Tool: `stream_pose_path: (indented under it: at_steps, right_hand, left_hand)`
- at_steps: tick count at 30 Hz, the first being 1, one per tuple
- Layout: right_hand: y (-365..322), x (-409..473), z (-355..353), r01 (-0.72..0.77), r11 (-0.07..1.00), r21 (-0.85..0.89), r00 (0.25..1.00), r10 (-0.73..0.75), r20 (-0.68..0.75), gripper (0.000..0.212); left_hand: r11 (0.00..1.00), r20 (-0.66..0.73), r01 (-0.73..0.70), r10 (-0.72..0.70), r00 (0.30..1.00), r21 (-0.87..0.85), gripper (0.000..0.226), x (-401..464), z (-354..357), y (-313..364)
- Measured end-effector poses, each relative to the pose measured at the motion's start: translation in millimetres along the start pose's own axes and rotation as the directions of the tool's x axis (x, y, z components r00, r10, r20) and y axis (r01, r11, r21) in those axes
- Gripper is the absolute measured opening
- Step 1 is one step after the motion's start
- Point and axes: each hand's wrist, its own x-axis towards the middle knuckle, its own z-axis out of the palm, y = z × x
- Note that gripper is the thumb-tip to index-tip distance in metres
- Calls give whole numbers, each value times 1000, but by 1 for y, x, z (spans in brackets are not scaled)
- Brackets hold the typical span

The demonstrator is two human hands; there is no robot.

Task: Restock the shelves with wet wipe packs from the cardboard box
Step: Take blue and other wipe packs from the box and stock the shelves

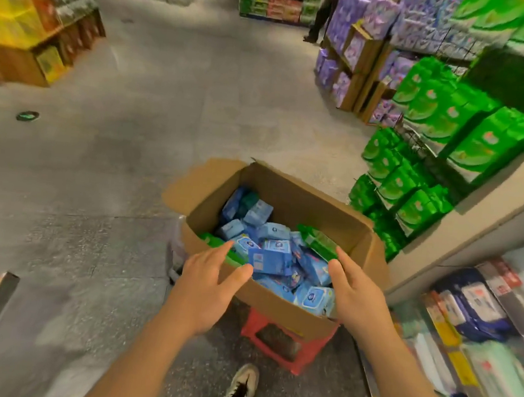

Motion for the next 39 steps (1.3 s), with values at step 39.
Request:
stream_pose_path:
  at_steps: [39]
  right_hand:
    - [224, 220, 182, 212, 382, -899, 796, 467, 386, 81]
  left_hand:
    - [904, 342, 428, -402, 849, 0, 47, 274, 99, -86]
